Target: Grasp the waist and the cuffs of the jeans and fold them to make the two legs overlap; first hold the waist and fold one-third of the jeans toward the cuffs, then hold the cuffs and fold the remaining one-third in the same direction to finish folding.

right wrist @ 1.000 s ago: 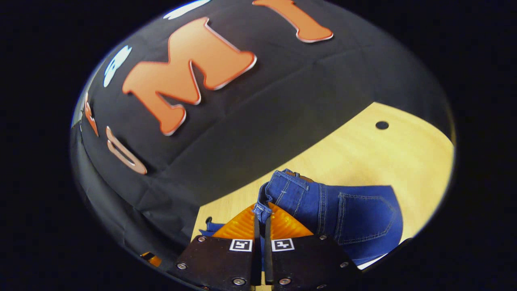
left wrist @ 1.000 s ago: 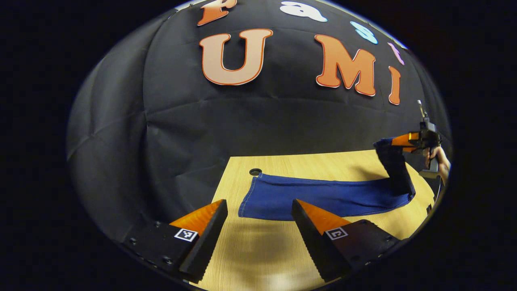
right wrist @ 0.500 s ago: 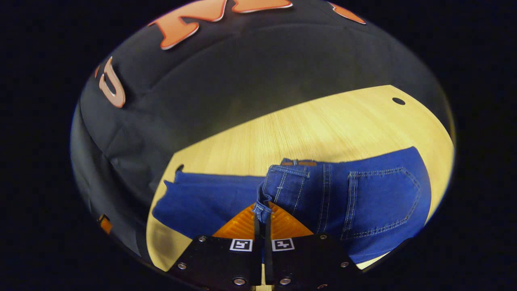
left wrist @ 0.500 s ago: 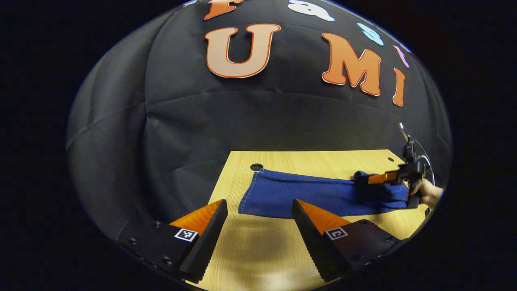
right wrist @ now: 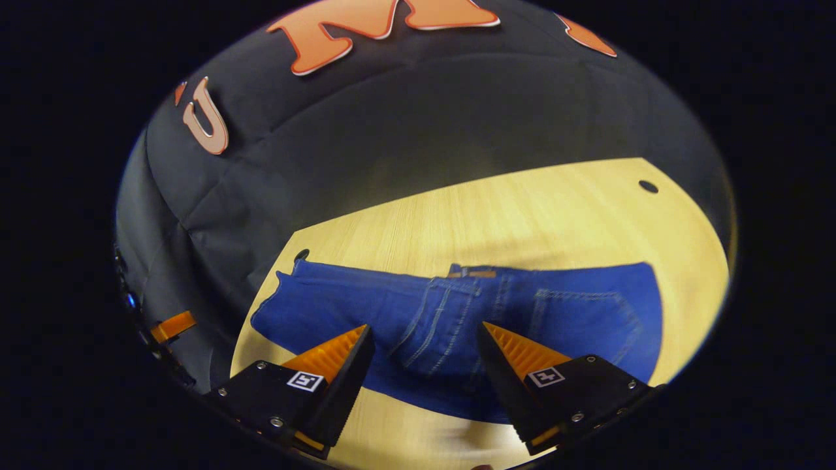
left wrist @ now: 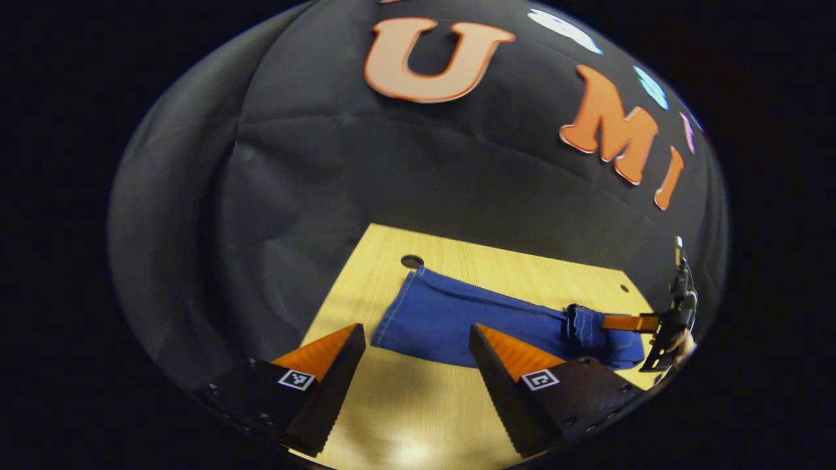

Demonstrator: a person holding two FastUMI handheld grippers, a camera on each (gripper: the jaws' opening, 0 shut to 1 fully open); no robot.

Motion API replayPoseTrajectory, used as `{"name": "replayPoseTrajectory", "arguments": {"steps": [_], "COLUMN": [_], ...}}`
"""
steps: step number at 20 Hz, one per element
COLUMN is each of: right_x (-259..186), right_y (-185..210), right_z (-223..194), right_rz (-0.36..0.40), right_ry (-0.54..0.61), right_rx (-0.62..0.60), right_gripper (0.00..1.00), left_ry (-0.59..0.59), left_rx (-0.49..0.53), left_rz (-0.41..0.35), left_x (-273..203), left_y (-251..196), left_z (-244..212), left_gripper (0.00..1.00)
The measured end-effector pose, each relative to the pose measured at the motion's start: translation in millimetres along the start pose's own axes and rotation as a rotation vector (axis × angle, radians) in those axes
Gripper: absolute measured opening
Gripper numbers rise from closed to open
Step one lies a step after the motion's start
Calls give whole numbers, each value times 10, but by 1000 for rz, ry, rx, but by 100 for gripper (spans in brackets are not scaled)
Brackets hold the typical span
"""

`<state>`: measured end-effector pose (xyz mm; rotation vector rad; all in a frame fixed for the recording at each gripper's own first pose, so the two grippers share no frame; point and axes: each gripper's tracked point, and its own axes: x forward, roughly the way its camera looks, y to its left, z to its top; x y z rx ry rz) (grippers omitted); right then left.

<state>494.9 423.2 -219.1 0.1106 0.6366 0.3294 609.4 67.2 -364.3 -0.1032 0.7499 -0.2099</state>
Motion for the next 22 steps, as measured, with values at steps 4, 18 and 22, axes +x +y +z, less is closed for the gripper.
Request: {"name": "replayPoseTrajectory", "arguments": {"steps": [4,18,22], "right_x": [-458,-857,-895], "right_y": [-431,-1407,-1470], "right_z": [240,60,89], "right_rz": [-39,-156,-182], "right_ry": [-51,-52,-59], "right_rx": [-23,206,196], "right_gripper": [98,98,98], "left_ry": [152,127,151], "left_rx": [-342,-700,-574], "left_rz": [-43,-54,103], "left_x": [423,1826,1703], "left_y": [306,37,109], "left_z": [-349,-241,-330], "left_gripper": [97,84,9]}}
